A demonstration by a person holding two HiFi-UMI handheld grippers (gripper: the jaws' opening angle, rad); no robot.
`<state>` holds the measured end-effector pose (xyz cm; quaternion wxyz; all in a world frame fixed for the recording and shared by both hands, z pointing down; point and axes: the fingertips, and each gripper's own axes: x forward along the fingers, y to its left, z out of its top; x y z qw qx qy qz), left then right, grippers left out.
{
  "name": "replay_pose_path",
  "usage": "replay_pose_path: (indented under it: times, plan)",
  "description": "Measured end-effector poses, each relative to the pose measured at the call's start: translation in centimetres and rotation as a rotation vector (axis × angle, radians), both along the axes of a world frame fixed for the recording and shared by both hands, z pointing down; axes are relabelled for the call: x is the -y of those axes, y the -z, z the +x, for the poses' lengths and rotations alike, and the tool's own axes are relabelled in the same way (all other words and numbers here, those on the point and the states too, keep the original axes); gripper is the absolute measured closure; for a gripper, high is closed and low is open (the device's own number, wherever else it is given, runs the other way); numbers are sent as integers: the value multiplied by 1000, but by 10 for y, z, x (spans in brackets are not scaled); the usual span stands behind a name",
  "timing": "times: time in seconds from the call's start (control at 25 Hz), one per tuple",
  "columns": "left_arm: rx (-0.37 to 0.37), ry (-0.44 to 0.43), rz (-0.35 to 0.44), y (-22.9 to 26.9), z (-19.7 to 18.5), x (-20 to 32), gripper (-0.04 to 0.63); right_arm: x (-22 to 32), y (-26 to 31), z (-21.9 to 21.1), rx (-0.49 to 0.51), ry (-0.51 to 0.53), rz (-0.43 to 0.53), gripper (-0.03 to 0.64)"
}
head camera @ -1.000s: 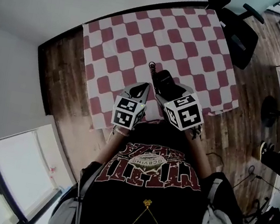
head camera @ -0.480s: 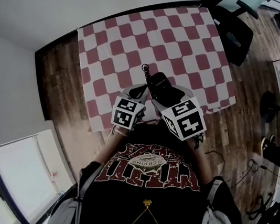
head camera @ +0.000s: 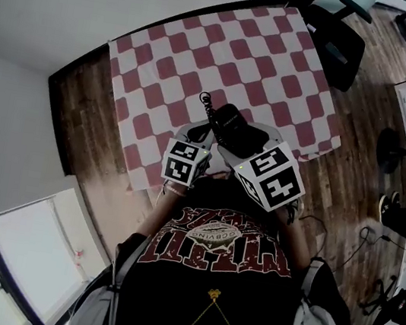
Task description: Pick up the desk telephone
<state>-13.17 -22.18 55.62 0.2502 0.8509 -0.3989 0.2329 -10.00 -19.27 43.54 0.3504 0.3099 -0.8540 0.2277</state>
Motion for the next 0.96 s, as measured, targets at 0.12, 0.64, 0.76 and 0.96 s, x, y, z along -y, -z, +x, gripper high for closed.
replay_pose_path:
  times: [0.12,0.64,0.76,0.96]
  plan:
    - [1,-3,-2,-1,1,0,588,0,0,0,-2,5,-1,325]
    - [8,-3,-10,-6,4,1,588,1,3,1,0,24,4,325]
    - [8,-4,-12,-6,4,2,588,2,2,1,-2,26,2,325]
    - [8,-3,-16,-8,6,5,588,5,1,3,2,28,0,325]
